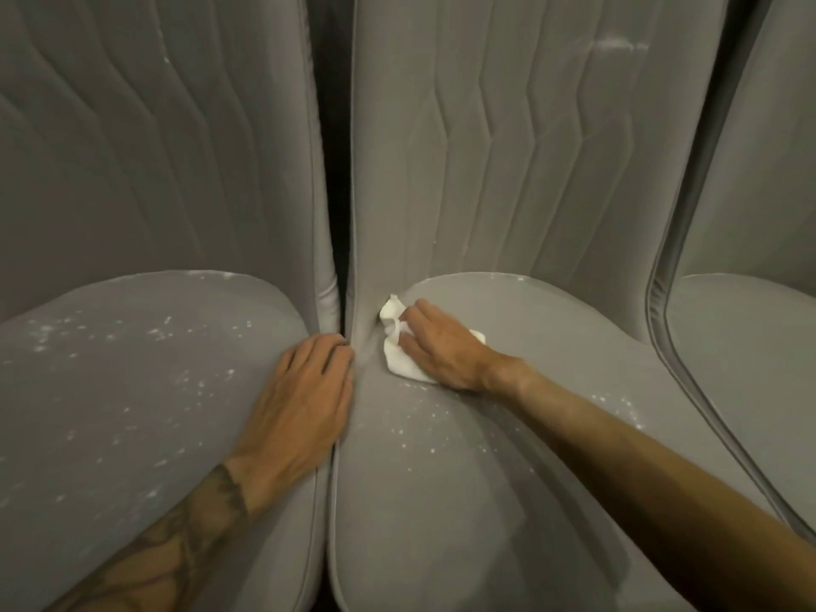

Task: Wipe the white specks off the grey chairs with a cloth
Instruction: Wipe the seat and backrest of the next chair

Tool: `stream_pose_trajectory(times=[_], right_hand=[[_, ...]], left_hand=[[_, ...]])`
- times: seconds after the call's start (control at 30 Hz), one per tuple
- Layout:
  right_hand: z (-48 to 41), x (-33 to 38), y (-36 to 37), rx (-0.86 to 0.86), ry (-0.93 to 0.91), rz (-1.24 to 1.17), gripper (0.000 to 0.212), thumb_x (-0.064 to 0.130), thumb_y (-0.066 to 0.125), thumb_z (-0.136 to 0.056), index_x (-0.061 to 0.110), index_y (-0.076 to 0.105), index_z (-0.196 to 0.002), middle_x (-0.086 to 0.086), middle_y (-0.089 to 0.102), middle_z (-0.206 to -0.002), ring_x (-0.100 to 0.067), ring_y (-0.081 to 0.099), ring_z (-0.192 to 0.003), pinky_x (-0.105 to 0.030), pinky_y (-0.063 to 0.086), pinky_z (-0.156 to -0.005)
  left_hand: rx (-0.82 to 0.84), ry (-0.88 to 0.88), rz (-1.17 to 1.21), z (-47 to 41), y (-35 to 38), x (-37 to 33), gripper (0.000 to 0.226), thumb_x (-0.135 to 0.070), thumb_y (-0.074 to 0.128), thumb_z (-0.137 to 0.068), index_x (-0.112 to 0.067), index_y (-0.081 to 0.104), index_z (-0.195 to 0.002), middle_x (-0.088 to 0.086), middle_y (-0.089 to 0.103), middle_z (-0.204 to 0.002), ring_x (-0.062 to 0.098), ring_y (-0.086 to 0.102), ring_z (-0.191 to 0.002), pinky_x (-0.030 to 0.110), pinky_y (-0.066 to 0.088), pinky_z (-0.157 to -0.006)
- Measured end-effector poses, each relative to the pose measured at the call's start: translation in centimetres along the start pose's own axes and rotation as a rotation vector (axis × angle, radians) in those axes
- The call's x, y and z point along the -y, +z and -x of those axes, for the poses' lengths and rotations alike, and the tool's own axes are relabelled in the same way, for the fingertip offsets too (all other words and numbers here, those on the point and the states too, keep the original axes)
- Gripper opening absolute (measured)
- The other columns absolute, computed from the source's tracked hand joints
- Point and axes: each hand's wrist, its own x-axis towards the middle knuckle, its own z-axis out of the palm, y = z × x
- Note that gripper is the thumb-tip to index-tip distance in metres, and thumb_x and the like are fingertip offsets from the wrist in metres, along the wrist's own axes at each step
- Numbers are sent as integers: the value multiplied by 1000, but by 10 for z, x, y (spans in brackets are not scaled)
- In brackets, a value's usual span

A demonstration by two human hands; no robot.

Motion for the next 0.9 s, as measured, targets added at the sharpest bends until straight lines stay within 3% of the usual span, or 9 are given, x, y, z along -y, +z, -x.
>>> stream_pose_trajectory(times=[0.17, 0.27, 0.37, 0.57, 0.73, 0.8, 0.9], right_hand=[[-31, -5, -1, -109, 138, 72, 25, 23, 40, -103, 0, 51, -107, -21, 53, -110, -39, 52, -99, -49, 38, -90], [-10, 22, 10, -60, -43, 23, 23, 25, 41, -102, 4, 50, -102, -19, 52, -105, -37, 51, -89, -48, 41, -82], [16, 32, 10, 32, -210, -21, 20, 30, 38, -102, 12, 46, -96, -8, 47, -95, -25, 45, -79, -40, 37, -75], [-1, 24, 1, -111, 40, 47, 23, 23, 42, -103, 2, 51, -104, -18, 51, -107, -36, 49, -94, -47, 37, -86], [48, 49, 12, -5, -216, -41, 20, 27, 43, -102, 10, 49, -96, -9, 48, -95, -24, 44, -78, -35, 32, -75], [44, 33, 0, -10, -156, -7, 21, 27, 41, -103, 8, 50, -101, -12, 49, -101, -29, 47, -84, -40, 35, -79], [25, -1, -17, -71, 132, 104, 27, 26, 38, -105, 3, 51, -109, -18, 50, -112, -36, 50, -98, -45, 34, -87]], left_hand=[[-22, -21, 3, 1, 7, -4, 31, -14, 40, -100, -6, 64, -118, 13, 63, -118, 33, 61, -110, 46, 52, -99], [-21, -26, 3, 2, 8, -2, 29, -14, 41, -99, -9, 62, -118, 11, 62, -119, 31, 58, -112, 45, 50, -99], [-5, -42, 21, 1, 8, -2, 32, -15, 38, -97, -10, 63, -118, 10, 63, -119, 30, 59, -112, 45, 50, -99], [25, -63, 12, 1, 6, -2, 37, -15, 38, -95, -8, 63, -121, 12, 64, -122, 32, 60, -115, 46, 51, -101], [15, -41, 24, 0, 6, -3, 36, -18, 37, -95, -11, 64, -117, 10, 65, -118, 31, 60, -111, 45, 51, -95], [13, -50, 6, 0, 7, -3, 34, -17, 40, -95, -10, 64, -118, 11, 65, -118, 31, 60, -111, 46, 52, -95], [12, -53, -8, 0, 7, -3, 32, -17, 42, -95, -10, 62, -119, 10, 64, -119, 30, 59, -112, 45, 50, -98]])
